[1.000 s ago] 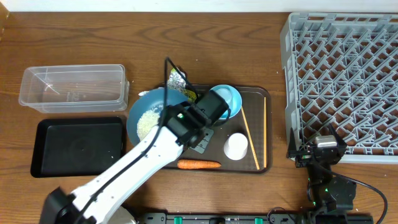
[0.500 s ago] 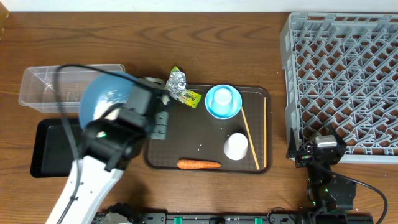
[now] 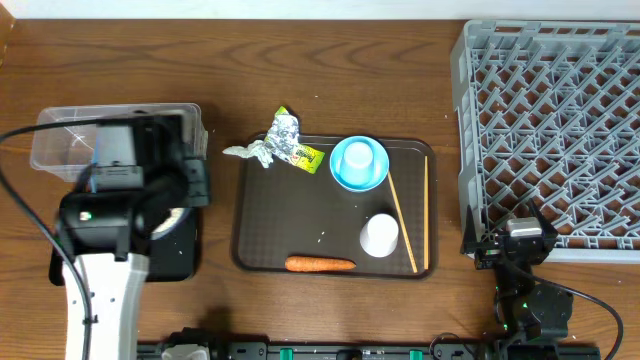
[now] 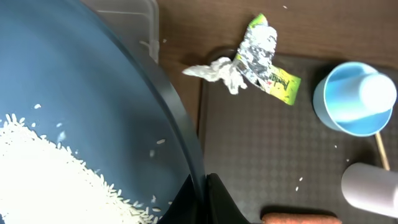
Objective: Sort waste into correct bins and load items into the dishwasher rack
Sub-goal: 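Lift the teal bowl with the left gripper over the black tray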
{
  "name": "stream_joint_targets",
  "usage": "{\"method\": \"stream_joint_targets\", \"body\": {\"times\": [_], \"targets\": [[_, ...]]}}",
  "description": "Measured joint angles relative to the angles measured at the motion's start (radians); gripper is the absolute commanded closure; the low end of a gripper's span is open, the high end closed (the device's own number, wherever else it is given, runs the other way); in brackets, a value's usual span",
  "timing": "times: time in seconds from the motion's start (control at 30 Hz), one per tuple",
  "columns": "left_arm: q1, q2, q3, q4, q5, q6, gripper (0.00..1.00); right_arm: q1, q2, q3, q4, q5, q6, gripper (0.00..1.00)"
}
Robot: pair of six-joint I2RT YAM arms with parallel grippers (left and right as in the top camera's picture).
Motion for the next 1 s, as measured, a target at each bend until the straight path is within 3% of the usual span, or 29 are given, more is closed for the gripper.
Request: {"method": "stream_joint_targets", "body": {"times": [0.37, 0.8, 1.0], "targets": [[0.323, 0.081, 0.000, 0.089, 0.326, 0.048, 0.94, 0.000, 0.000, 0.000, 0.000, 0.000, 0.000, 0.01], [0.515, 0.190, -0.008, 0.111, 0.500, 0.018, 0.94, 0.000, 0.000, 0.000, 0.000, 0.000, 0.000, 0.01], [0.615, 0.191, -0.052, 0.150, 0.649, 0.004, 0.94, 0.000, 0.000, 0.000, 0.000, 0.000, 0.000, 0.01]]}}
